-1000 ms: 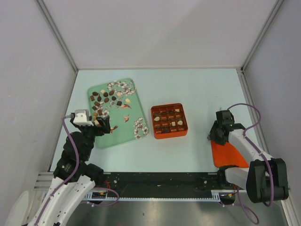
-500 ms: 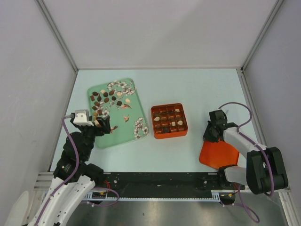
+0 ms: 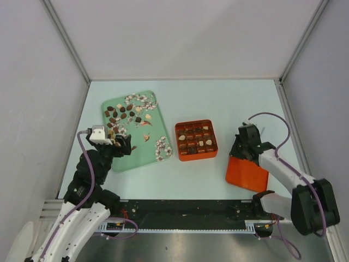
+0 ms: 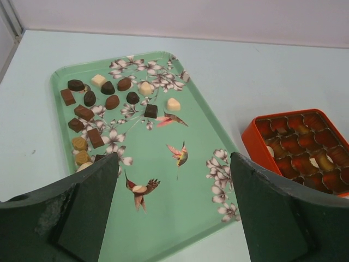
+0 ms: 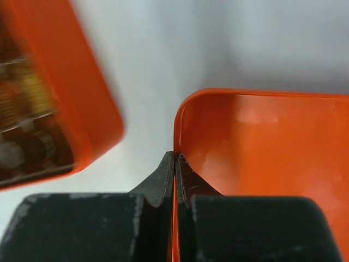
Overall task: Pack the chocolate
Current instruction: Pick up the box lid from the center of the board.
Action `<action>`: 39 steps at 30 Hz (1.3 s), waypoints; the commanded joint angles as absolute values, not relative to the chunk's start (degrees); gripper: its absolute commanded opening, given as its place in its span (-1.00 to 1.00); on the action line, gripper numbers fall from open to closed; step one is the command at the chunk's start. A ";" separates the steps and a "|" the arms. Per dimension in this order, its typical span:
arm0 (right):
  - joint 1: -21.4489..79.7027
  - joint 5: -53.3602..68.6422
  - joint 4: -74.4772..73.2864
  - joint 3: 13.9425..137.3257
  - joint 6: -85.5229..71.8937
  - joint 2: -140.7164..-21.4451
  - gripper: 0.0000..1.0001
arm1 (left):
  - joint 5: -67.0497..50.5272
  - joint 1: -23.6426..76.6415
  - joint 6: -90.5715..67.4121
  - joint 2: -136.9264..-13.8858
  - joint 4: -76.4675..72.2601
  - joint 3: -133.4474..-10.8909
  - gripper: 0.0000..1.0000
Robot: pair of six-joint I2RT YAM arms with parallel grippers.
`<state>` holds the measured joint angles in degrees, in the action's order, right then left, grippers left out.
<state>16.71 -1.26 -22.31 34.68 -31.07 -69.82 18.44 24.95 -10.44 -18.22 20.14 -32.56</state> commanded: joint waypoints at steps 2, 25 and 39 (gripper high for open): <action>20.21 -2.98 -22.59 36.47 -32.08 -57.67 -1.00 | 11.88 24.61 -10.10 -22.23 17.49 -32.78 0.77; 50.53 -15.55 -0.44 43.50 -38.58 -51.76 -1.00 | 8.08 56.68 -23.65 -48.14 -5.36 -36.47 0.80; 56.60 -23.11 1.85 44.12 -39.37 -50.54 -1.00 | 15.12 67.67 -26.80 -60.02 -10.90 -38.93 0.46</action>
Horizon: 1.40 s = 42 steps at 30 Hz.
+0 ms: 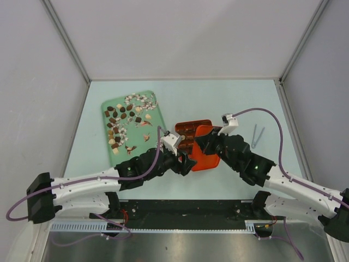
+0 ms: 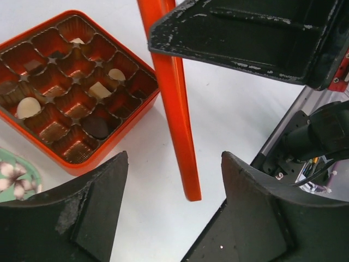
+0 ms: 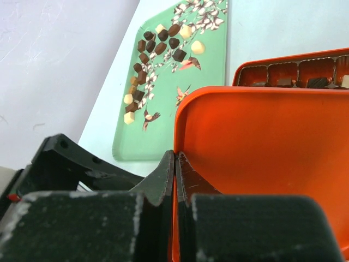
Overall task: Pack the chocolate
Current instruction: Pick up the box lid from the center of the board, then adjust the box lid.
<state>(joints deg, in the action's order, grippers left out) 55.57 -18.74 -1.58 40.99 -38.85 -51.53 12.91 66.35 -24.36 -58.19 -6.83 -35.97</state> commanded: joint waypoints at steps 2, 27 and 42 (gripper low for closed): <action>57.13 -23.38 1.85 44.12 -39.37 -50.36 -1.00 | 15.29 68.37 -27.33 -60.90 -11.25 -39.20 0.34; 60.03 -25.14 2.63 44.12 -37.97 -44.30 -0.84 | 25.84 71.81 -20.66 -65.39 -3.96 -49.48 -0.87; 59.24 -25.12 -2.43 44.12 -38.84 -32.09 0.55 | 45.17 70.32 25.98 -60.21 -15.55 -51.24 -0.99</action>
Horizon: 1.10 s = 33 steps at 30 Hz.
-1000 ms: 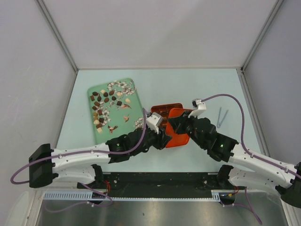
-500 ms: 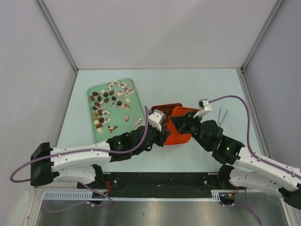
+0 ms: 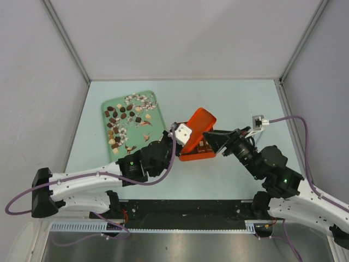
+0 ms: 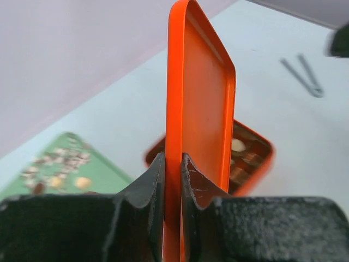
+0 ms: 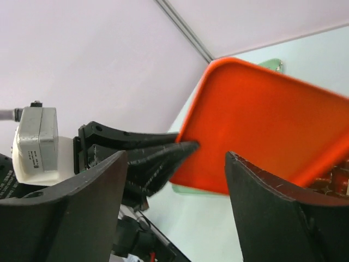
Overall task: Pack the chocolate
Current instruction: Adjust the box lid.
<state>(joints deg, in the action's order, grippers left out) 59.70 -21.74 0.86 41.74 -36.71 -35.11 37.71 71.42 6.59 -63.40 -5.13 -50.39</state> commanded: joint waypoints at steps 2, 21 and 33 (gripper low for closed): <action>58.89 -26.71 -4.38 44.12 -39.99 -30.59 0.73 | 44.91 69.00 28.81 -59.33 -17.75 -50.89 -0.99; 48.09 -22.86 -0.53 46.58 -47.81 -43.06 0.99 | 42.63 68.82 46.67 -54.85 -24.60 -42.37 -1.00; 29.01 2.80 -2.02 48.69 -54.84 -49.13 0.99 | 37.70 72.94 58.26 -51.50 -33.65 -31.12 -0.99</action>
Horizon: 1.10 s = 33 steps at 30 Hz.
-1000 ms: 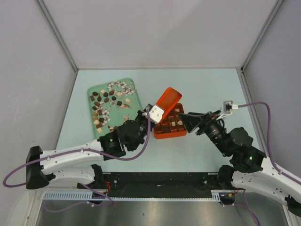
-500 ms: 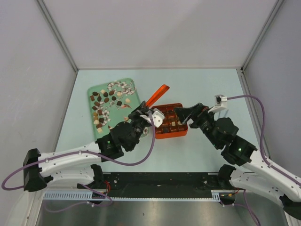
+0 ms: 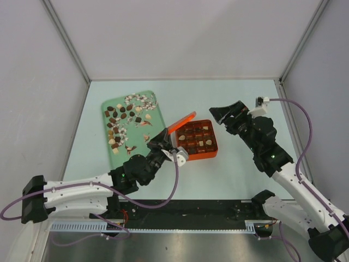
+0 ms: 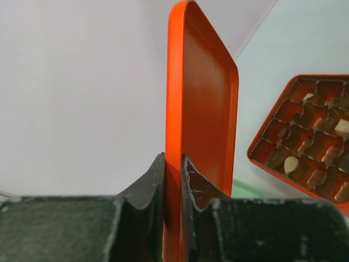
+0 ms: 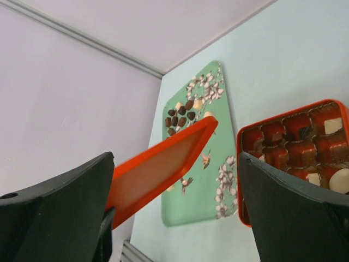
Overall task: Pack the chocolate
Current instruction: Adjust the box lid.
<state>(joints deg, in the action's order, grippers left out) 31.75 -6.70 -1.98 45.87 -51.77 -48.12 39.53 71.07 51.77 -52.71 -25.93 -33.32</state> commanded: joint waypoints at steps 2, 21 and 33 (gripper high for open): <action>28.48 4.65 -2.37 48.69 -55.37 -50.00 1.00 | 38.32 73.91 60.64 -52.03 -36.37 -30.50 -0.99; 29.71 14.85 1.49 48.69 -63.72 -61.52 0.93 | 39.37 77.61 66.62 -58.09 -39.99 -29.00 -0.99; 32.08 15.73 5.27 48.69 -66.36 -66.62 0.48 | 39.20 78.31 65.04 -60.82 -40.17 -29.53 -0.95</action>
<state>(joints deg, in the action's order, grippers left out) 31.29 14.48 1.72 46.41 -64.97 -65.36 39.09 77.71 65.01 -60.69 -36.36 -28.82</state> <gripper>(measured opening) 0.771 0.167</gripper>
